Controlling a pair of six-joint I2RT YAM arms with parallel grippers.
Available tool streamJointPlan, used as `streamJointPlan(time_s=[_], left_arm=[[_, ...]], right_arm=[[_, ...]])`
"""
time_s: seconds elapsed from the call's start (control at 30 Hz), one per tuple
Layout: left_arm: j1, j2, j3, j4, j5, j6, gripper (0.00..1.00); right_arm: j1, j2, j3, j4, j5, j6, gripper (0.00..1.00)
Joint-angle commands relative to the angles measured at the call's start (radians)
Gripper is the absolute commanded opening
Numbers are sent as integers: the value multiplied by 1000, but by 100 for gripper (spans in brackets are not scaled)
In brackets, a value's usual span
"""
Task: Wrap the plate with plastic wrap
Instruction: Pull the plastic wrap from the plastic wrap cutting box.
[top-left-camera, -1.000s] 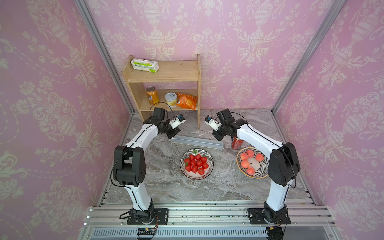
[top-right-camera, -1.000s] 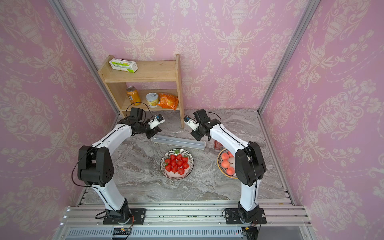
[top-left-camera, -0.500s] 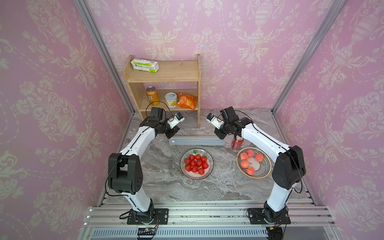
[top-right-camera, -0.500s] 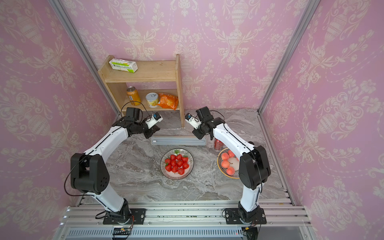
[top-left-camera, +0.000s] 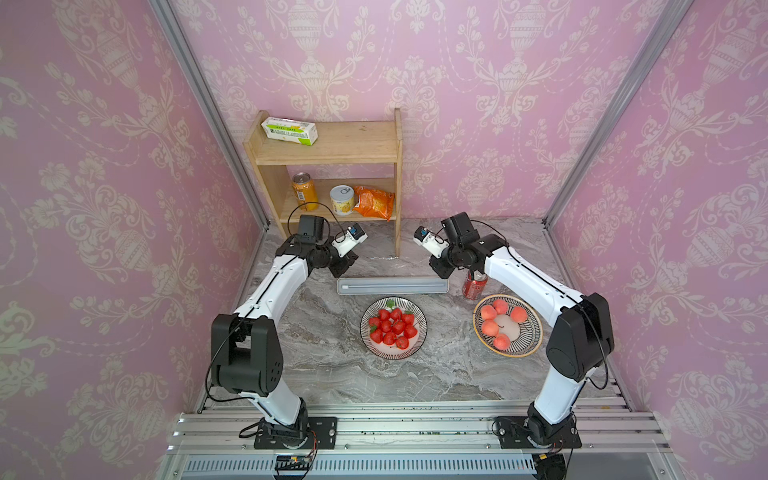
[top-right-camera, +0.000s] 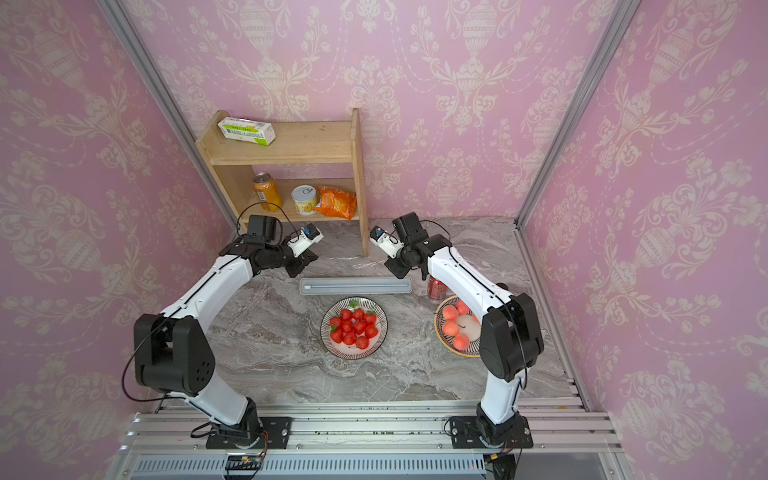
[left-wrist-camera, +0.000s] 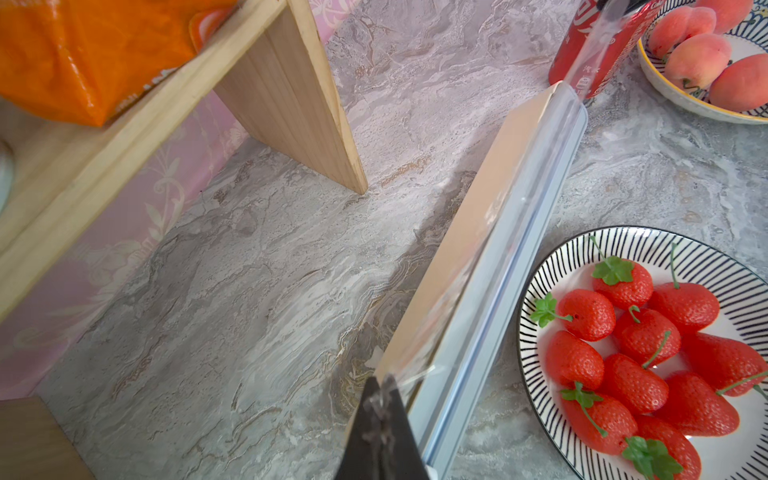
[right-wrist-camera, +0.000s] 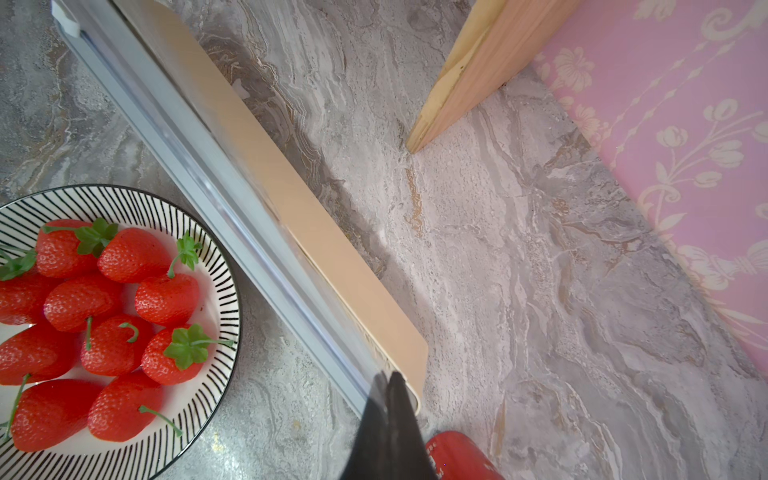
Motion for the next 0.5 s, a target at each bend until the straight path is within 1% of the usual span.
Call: streamJointPlan(time_s=[0.0,0.47], left_arm=[[-1,-50,-5,33,-5,-23,0],[-1,-99,-6,92,-9,-81,0]], right_arm=[[-4,-49,45,12,-4,9,0],[-4,-65,102,7,-1,3,0]])
